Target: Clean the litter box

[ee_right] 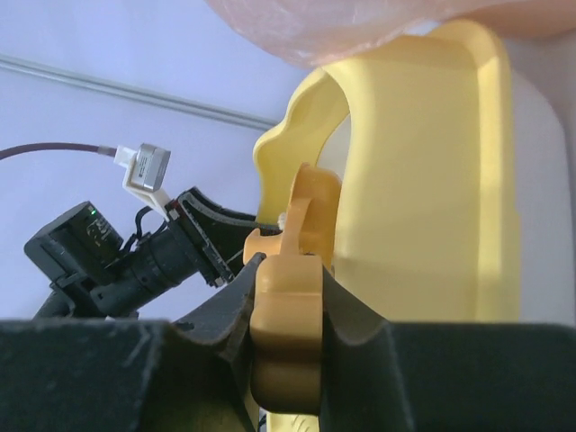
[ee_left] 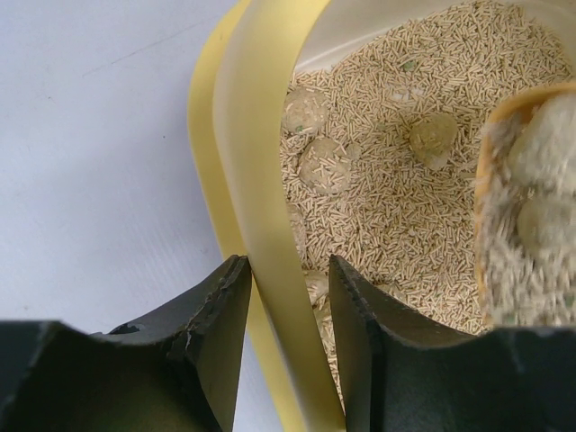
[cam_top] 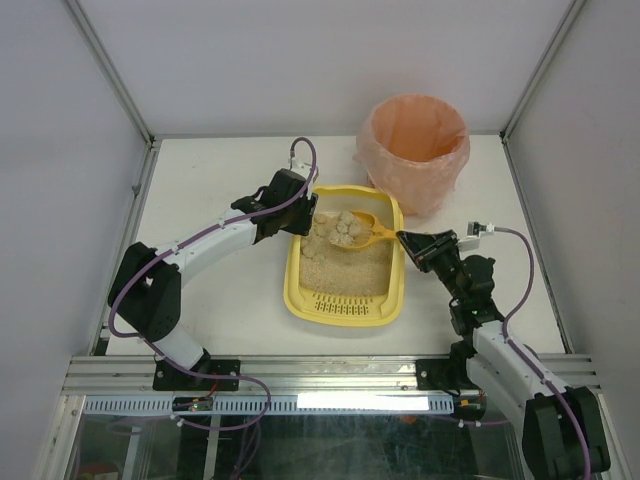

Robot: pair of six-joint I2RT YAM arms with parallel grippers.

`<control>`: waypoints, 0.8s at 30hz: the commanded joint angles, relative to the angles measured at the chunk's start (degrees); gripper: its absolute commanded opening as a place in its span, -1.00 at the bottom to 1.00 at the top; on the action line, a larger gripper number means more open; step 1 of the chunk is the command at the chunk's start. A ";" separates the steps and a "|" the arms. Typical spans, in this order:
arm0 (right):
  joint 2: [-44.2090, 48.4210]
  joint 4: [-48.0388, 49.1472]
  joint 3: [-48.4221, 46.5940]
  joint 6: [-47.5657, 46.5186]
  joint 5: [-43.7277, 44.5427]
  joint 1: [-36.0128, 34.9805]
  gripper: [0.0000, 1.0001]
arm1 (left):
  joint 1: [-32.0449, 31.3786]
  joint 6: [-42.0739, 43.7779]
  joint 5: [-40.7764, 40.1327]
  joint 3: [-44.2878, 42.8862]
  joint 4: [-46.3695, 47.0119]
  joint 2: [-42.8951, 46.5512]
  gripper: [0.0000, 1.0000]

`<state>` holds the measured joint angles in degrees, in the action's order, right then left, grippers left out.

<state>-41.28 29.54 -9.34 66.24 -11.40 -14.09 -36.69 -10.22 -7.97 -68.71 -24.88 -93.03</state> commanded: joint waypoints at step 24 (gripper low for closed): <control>0.39 17.36 4.96 15.47 -16.29 15.12 -1.00 | 0.83 1.91 -2.47 -1.66 -2.18 -0.50 -0.18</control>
<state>-42.94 43.16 -4.54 78.72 -27.40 -2.04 -36.69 -10.22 -7.99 -68.79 -25.06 -93.12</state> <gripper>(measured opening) 0.223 0.412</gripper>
